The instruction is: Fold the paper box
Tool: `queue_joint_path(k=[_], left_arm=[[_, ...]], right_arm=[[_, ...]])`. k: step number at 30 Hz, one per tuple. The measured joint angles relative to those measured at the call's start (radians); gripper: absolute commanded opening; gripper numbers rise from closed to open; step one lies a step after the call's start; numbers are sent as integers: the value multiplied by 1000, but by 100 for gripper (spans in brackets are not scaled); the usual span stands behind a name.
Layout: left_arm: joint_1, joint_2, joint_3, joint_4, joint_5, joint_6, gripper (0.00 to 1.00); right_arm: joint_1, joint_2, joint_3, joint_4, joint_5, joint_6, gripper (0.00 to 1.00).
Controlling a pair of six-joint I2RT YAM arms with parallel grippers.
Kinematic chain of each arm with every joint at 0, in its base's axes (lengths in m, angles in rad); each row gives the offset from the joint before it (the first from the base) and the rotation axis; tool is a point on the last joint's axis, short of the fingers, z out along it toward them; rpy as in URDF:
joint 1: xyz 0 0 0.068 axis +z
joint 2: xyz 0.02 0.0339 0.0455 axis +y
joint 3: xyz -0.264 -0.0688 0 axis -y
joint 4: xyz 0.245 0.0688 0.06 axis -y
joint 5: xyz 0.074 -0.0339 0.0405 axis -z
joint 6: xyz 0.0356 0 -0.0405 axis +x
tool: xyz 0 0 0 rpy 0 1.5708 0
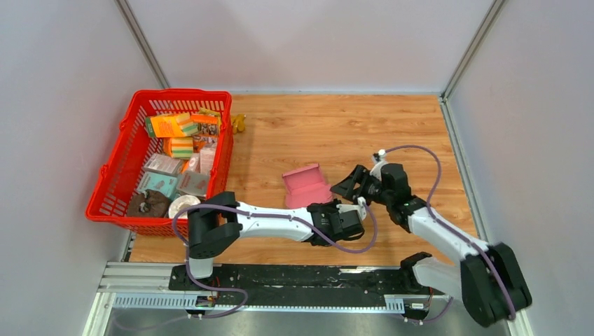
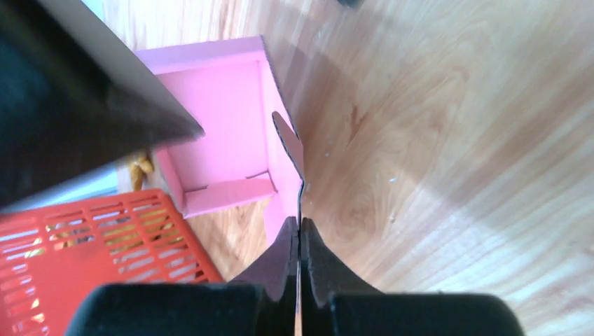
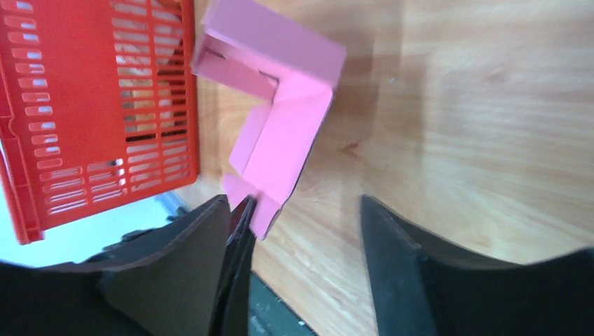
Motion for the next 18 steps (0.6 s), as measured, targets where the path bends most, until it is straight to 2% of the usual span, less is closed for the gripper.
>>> queue_joint_path(k=[2,6,9,13,18], left_arm=[[-6,-34,18,-21,37,-21,0],[19,-88,93,-173,138,-136,0],[68,-95,168,-271,227,-251,0],[169,-120,222,-341,348,-412,0],[306,-180,220,-374,519,-607,0]], right_arm=[[-17,-123,3,-88,97,-39,81],[-51,-378,6,-253,299,-87,84],[-63,-489,9,-351,438,-105,86],[-63,-498,9,-428,509,-120,86],[-63,-473,6,-458,503,-150,88]])
